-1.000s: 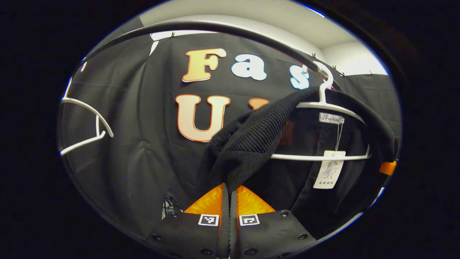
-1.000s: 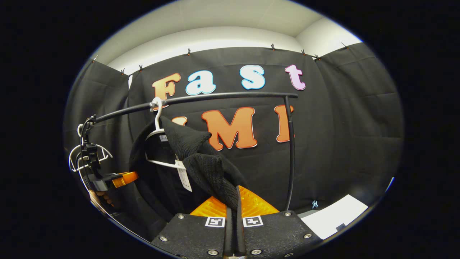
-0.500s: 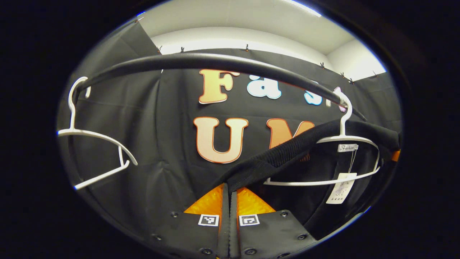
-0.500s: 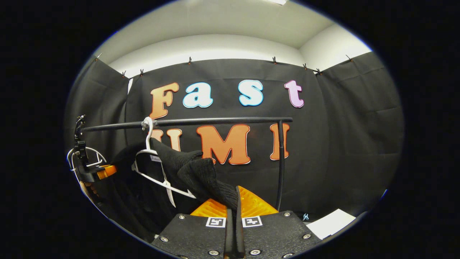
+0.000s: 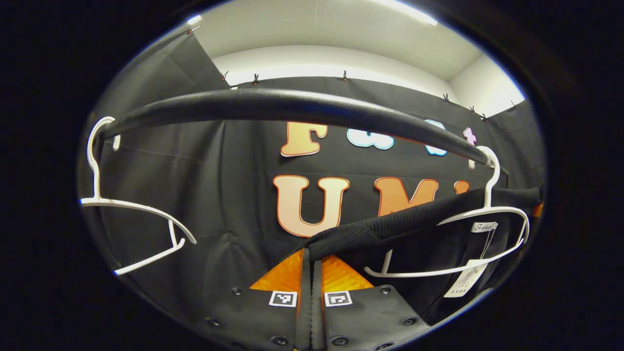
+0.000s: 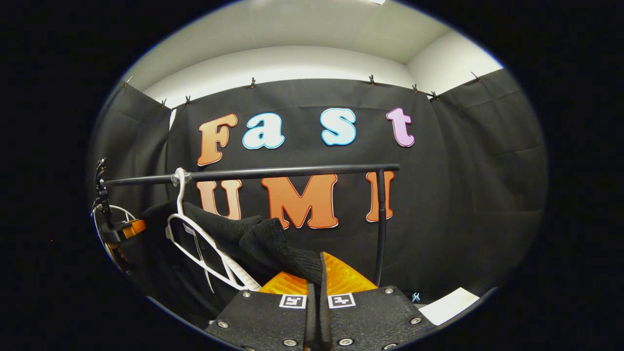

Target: Grasp the clothes on the hanger with both hands and then place them into the laundry hamper below.

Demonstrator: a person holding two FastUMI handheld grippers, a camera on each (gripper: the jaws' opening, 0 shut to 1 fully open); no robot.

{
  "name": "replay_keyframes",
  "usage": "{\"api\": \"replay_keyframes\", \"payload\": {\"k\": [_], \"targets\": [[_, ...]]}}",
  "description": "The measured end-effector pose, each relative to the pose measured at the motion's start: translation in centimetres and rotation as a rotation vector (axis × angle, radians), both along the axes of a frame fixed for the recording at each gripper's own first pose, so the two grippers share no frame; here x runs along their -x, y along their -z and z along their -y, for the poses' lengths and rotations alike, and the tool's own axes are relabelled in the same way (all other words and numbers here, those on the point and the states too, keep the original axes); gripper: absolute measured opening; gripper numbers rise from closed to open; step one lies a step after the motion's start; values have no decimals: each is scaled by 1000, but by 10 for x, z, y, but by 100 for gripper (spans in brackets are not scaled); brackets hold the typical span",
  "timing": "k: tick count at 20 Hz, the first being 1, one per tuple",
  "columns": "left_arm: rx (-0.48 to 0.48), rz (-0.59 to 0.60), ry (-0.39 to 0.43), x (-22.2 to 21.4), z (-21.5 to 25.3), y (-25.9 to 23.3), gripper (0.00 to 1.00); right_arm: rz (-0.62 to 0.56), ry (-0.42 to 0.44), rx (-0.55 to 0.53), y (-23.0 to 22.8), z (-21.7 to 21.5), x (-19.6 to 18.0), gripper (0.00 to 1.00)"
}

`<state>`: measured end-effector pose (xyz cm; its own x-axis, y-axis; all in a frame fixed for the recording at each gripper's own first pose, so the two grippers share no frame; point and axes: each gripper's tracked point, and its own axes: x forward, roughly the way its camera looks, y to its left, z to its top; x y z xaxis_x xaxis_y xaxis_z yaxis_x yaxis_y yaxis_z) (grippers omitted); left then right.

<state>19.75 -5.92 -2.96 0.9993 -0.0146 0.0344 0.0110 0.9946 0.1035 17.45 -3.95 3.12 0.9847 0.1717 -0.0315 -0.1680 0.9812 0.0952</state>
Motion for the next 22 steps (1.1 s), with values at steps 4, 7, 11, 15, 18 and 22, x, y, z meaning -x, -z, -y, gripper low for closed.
{"api": "replay_keyframes", "payload": {"k": [4,7,11,15,18,22], "targets": [[3,-16,-46,-8,-12,13,7,-16,-76,-27,16,-16,-19,2],[82,-51,-54,-16,-24,26,7,-54,-141,-97,33,-18,-37,2],[53,-60,-61,-16,-23,36,7,-80,-181,-145,49,-17,-50,2],[55,-85,-54,-15,-22,49,7,-119,-208,-208,68,-14,-54,2],[67,-107,-51,-18,-24,59,9,-151,-215,-257,86,-10,-63,2],[65,-170,-89,-13,-37,93,7,-222,-212,-240,126,-16,-63,2]]}}
